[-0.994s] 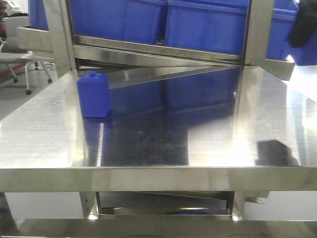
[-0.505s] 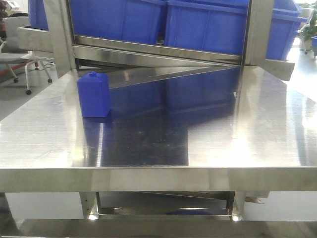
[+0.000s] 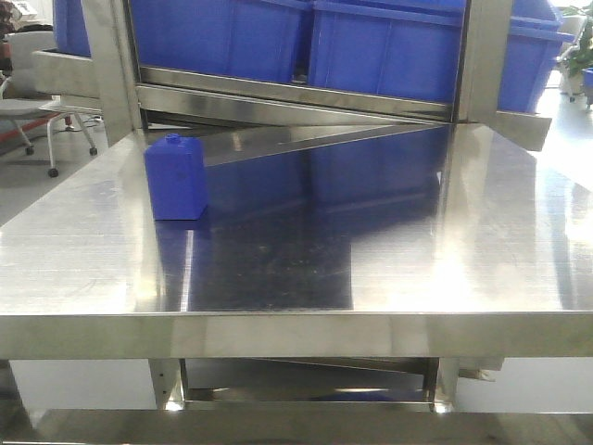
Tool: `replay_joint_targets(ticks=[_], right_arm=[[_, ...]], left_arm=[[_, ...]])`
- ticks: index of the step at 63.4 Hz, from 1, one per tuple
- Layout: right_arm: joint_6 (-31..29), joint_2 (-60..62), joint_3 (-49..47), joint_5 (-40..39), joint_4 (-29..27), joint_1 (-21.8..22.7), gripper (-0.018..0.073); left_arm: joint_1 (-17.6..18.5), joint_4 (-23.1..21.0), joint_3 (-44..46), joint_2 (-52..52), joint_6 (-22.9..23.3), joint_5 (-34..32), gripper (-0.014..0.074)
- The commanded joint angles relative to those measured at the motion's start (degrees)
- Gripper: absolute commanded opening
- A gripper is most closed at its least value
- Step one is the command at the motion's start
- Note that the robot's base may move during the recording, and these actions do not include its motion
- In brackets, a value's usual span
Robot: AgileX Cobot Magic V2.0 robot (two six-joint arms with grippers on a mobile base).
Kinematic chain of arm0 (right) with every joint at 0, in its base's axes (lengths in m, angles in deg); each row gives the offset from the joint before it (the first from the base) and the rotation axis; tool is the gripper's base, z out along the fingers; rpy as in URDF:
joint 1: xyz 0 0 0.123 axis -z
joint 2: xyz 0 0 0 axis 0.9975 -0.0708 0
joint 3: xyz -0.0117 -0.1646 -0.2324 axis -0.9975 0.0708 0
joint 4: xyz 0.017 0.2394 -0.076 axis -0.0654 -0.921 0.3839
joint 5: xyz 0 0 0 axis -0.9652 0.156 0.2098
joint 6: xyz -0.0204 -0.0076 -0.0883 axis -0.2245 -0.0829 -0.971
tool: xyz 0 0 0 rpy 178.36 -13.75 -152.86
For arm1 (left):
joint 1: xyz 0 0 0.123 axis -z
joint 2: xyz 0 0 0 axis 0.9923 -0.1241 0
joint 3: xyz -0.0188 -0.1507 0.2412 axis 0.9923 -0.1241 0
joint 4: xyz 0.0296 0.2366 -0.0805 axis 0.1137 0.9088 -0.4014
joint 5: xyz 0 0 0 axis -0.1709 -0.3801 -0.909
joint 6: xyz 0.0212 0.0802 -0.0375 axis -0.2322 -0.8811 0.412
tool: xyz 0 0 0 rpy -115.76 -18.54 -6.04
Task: Pick and sort blue part to right shelf
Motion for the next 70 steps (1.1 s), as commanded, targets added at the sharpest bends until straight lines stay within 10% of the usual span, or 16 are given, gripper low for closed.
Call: replay_joint_targets(ticks=[1, 70], right_arm=[[-0.6, 2.8, -1.7, -5.3, 0.0, 0.4, 0.0407], [-0.6, 4.4, -1.7, -5.6, 0.0, 0.4, 0.0407]], left_arm=[[0.0, -0.1, -1.4, 1.4, 0.4, -5.0, 0.0123], [0.0, -0.1, -1.4, 1.4, 0.4, -7.6, 0.0123]])
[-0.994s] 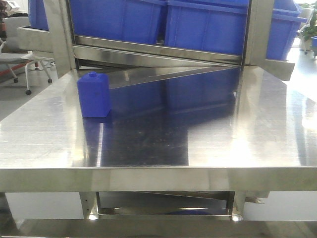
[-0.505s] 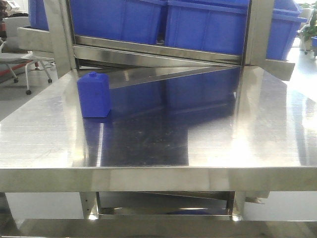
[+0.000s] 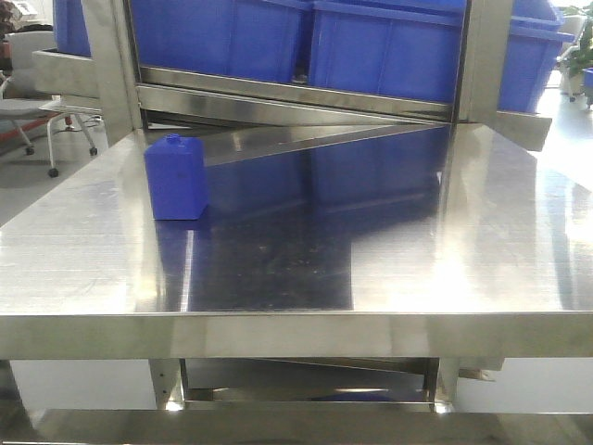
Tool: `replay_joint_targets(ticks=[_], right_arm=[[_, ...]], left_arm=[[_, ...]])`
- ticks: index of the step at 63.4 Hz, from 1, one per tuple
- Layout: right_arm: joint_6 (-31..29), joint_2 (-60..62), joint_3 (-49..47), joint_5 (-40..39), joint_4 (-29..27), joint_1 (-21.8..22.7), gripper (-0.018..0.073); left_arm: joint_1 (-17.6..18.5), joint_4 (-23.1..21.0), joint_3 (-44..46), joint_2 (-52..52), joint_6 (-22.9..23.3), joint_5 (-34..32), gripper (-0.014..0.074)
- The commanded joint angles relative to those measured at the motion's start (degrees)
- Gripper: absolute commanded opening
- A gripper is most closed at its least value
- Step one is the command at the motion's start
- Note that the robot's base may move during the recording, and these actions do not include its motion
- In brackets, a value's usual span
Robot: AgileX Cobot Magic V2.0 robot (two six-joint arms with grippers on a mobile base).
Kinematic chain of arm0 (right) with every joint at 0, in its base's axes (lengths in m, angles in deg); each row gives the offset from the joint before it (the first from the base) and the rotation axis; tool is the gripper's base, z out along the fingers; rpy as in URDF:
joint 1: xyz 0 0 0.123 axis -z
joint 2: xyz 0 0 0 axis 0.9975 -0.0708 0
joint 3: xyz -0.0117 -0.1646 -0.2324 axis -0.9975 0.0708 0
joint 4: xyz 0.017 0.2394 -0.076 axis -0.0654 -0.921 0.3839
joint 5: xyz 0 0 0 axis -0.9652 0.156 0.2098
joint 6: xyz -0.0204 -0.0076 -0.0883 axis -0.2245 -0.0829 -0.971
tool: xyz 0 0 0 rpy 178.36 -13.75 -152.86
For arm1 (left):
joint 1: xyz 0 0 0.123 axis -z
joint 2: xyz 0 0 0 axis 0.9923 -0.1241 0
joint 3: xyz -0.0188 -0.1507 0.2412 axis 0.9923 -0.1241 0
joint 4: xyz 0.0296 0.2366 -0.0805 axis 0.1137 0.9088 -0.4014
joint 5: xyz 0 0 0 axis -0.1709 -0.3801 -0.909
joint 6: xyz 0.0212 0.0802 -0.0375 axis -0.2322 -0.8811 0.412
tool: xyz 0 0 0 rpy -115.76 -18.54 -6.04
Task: Pick and sort blue part to right shelf
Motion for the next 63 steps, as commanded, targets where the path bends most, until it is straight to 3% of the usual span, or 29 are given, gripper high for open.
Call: replay_joint_targets(ticks=[1, 10, 16, 27, 34, 49, 55, 63], right_arm=[[-0.5, -0.3, -1.9, -5.6, 0.0, 0.4, 0.0407], [-0.5, -0.3, -1.9, -5.6, 0.0, 0.4, 0.0407], [-0.5, -0.3, -1.9, -5.6, 0.0, 0.4, 0.0407], [-0.5, -0.3, -1.9, -5.6, 0.0, 0.4, 0.0407], [-0.5, -0.3, -1.9, -5.6, 0.0, 0.4, 0.0407], [-0.5, -0.3, -1.9, -5.6, 0.0, 0.4, 0.0407], [-0.5, -0.3, -1.9, -5.6, 0.0, 0.4, 0.0407], [-0.5, -0.3, -1.9, -5.6, 0.0, 0.4, 0.0407]], left_arm=[[0.0, -0.1, -1.4, 1.4, 0.4, -5.4, 0.0123], [0.0, 0.6, 0.8, 1.4, 3.8, -3.6, 0.0123], [0.3, 5.3, 5.2, 0.6, 7.2, 4.6, 0.0123], [4.0, 5.3, 14.0, -5.3, 8.8, 16.1, 0.0123], [7.6, 4.2, 18.5, -11.5, 8.8, 18.3, 0.0123], [15.4, 4.5, 24.5, -25.8, 8.8, 16.5, 0.0139], [17.6, 4.8, 26.5, -30.7, 8.8, 15.9, 0.0232], [20.2, 5.3, 29.7, -37.9, 9.1, 14.7, 0.0517]])
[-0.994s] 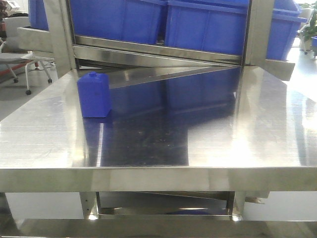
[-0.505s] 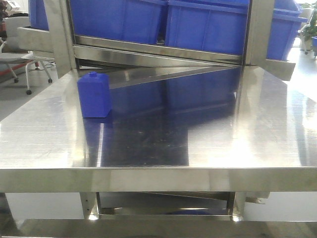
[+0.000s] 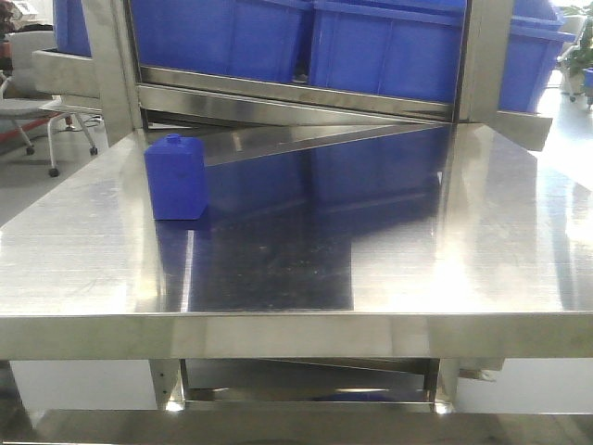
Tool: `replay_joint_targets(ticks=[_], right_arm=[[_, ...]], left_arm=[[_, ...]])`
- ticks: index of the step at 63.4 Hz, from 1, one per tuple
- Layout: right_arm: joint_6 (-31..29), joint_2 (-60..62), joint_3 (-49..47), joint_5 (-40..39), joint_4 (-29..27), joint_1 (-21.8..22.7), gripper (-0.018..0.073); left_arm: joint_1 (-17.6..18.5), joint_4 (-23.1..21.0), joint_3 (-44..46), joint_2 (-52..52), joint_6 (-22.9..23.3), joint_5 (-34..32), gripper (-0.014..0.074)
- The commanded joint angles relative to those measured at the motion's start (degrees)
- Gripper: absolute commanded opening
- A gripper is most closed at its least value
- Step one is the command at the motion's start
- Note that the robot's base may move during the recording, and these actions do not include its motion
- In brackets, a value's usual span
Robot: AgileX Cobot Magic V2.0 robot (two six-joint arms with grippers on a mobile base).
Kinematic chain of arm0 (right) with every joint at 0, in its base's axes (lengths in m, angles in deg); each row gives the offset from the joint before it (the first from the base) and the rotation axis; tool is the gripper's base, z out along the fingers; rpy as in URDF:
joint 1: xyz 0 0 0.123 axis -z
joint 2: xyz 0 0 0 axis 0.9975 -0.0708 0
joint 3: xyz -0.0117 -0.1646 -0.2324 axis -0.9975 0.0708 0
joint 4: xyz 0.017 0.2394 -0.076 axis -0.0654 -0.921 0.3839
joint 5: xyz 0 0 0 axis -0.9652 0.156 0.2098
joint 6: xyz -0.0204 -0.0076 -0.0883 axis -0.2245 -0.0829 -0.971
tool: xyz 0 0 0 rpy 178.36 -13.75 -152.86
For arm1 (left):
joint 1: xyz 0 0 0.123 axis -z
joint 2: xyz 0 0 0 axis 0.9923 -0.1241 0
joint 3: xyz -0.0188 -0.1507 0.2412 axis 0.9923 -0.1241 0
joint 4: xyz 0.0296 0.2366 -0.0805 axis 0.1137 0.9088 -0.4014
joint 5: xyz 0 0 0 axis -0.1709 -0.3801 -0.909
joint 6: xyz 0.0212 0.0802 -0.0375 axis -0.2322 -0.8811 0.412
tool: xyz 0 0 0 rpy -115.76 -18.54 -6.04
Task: Pick and sort blue part to right shelf
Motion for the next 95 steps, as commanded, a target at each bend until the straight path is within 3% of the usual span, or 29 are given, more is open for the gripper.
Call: replay_joint_targets(ticks=[1, 4, 9, 18, 29, 41, 58, 73, 95], right_arm=[[-0.5, -0.3, -1.9, -5.6, 0.0, 0.4, 0.0407], [-0.5, -0.3, -1.9, -5.6, 0.0, 0.4, 0.0407], [-0.5, -0.3, -1.9, -5.6, 0.0, 0.4, 0.0407], [-0.5, -0.3, -1.9, -5.6, 0.0, 0.4, 0.0407], [-0.5, -0.3, -1.9, -5.6, 0.0, 0.4, 0.0407], [-0.5, -0.3, -1.9, -5.6, 0.0, 0.4, 0.0407], [-0.5, -0.3, -1.9, -5.6, 0.0, 0.4, 0.0407], [-0.5, -0.3, -1.9, -5.6, 0.0, 0.4, 0.0407], [-0.5, -0.3, -1.9, -5.6, 0.0, 0.4, 0.0407]], left_arm=[[1.6, 0.4, 4.3, -4.5, 0.9, -5.9, 0.0545], [2.0, 0.5, 5.8, -7.4, 1.9, -6.0, 0.0641], [2.0, 2.0, 8.7, -11.5, 5.2, -5.5, 0.0707], [2.0, 3.1, 16.6, -19.6, 9.1, -0.7, 0.0682], [2.0, 3.1, 28.0, -31.1, 16.4, 10.7, 0.068], [2.4, 0.7, 40.7, -42.9, 16.3, 22.0, 0.068], [3.8, 0.3, 56.8, -57.5, 16.3, 32.8, 0.068], [4.2, -0.8, 69.3, -67.6, 18.4, 39.6, 0.068], [4.2, -0.4, 81.6, -78.7, 18.9, 44.0, 0.068]])
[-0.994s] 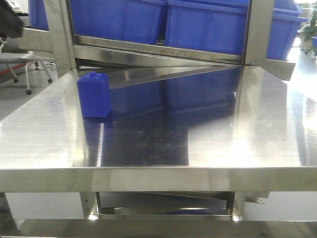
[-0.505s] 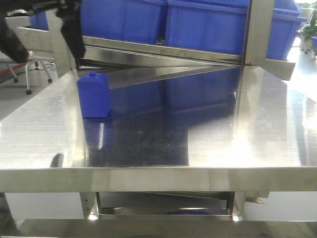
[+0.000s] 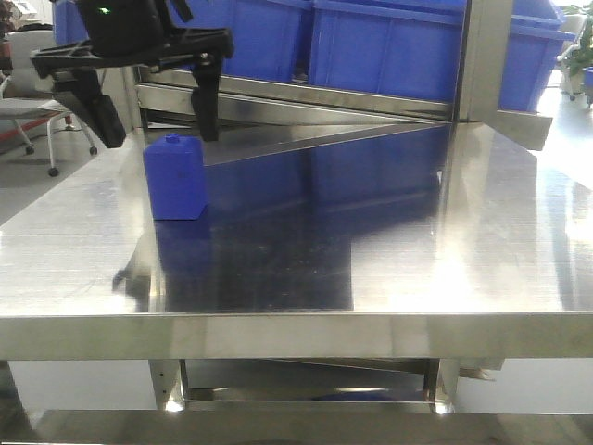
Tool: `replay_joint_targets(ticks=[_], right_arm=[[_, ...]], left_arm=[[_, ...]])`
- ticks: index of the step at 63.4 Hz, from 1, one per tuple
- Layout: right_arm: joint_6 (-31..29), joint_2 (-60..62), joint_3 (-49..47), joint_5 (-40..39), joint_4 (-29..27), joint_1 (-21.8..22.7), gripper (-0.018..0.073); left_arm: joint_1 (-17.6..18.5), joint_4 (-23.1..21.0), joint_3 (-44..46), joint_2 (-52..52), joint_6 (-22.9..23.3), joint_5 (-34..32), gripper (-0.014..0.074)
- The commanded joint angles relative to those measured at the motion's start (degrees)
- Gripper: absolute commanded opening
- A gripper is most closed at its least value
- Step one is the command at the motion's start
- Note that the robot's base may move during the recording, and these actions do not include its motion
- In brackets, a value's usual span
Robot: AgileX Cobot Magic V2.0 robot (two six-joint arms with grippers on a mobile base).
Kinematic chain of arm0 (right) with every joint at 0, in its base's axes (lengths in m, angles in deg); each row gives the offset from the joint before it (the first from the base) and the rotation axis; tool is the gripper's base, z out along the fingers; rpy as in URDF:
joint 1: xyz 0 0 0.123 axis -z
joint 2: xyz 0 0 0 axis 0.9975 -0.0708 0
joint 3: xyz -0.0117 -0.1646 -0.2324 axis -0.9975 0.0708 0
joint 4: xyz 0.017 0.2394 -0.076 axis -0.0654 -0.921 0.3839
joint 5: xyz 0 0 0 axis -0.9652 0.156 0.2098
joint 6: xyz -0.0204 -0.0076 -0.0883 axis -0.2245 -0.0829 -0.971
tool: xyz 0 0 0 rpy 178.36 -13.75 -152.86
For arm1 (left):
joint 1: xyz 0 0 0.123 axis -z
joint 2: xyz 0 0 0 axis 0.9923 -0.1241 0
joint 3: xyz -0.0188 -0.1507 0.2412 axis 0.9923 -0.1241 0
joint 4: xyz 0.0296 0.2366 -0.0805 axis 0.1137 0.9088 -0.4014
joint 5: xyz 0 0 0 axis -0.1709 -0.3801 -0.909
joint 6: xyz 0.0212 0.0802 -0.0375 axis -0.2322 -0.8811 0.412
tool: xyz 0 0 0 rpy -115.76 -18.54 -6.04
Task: Pick and sort blue part to right shelf
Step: 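Lower the left gripper over the other blue bottle and close, then lift the second blue bottle off the table with the left gripper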
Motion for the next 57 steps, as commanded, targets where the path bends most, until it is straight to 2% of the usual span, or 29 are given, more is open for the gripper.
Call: replay_joint_targets(ticks=[1, 26, 57], right_arm=[[-0.4, -0.3, -1.9, -5.6, 0.0, 0.4, 0.0407], [-0.4, -0.3, -1.9, -5.6, 0.0, 0.4, 0.0407], [-0.4, -0.3, -1.9, -5.6, 0.0, 0.4, 0.0407]], left_arm=[[0.4, 0.0, 4.2, 1.2, 0.7, 0.6, 0.068], [0.3, 0.5, 6.1, -4.8, 0.7, 2.6, 0.068], [0.1, 0.0, 6.1, -5.2, 0.7, 2.3, 0.068]])
